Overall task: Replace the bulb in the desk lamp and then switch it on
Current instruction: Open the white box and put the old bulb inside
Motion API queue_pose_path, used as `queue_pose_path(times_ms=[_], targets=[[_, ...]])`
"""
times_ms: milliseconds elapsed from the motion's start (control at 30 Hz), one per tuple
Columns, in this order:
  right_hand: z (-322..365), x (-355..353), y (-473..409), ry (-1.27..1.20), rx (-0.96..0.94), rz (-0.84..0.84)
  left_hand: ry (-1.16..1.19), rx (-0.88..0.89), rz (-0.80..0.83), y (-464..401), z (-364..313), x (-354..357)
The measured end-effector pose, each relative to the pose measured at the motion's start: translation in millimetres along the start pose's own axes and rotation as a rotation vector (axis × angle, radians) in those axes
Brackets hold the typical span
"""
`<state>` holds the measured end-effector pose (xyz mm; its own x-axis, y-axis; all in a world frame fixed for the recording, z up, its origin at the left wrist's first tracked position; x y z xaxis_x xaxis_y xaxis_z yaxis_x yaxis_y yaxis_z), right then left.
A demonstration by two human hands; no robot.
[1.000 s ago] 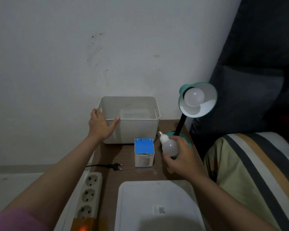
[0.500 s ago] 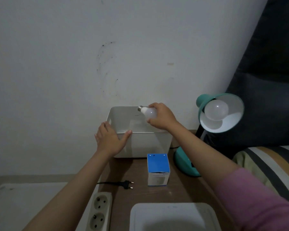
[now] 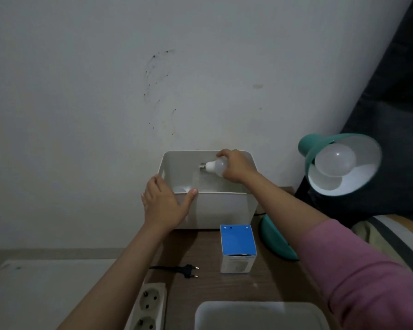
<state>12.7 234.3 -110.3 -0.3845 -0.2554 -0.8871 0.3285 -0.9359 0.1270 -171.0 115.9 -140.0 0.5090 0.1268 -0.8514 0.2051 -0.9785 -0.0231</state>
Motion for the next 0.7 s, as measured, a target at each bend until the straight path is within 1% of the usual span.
queue_pose_path(times_ms=[233, 333, 433, 533, 600, 700], targets=[[2.9, -8.4, 16.5, -0.076, 0.033, -0.072, 0.0, -0.009, 0.037, 2.0, -1.6, -1.9], [8.1, -12.8, 37.6, -0.165, -0.01, -0.106, -0.013, -0.028, 0.047, 2.6, -3.6, -4.2], [14.0, -15.3, 76.7, -0.264, -0.073, -0.198, 0.014, -0.047, 0.051, 10.8, -8.6, -7.3], [17.3, -12.3, 127.0, -0.288, -0.13, -0.271, 0.02, 0.064, -0.042, 39.0, -26.1, -14.7], [15.9, -6.1, 161.2, -0.259, -0.164, -0.268, 0.007, 0.137, -0.081, 71.5, -36.5, -13.6], [7.3, 9.5, 214.0, -0.22, -0.166, -0.226, 0.042, 0.16, -0.009, 130.7, -39.3, 8.4]])
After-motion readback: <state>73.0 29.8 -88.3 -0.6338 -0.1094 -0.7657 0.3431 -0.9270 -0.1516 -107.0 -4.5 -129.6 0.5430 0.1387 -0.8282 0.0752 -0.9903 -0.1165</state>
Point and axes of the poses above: each hand's wrist, its own y-axis away from the middle knuckle, its own x-axis out of the palm, z = x × y, the point moved 6 cm from there along -y, towards the middle knuckle, and after that the axes turned 13 degrees about z, right-handed, at the moved point
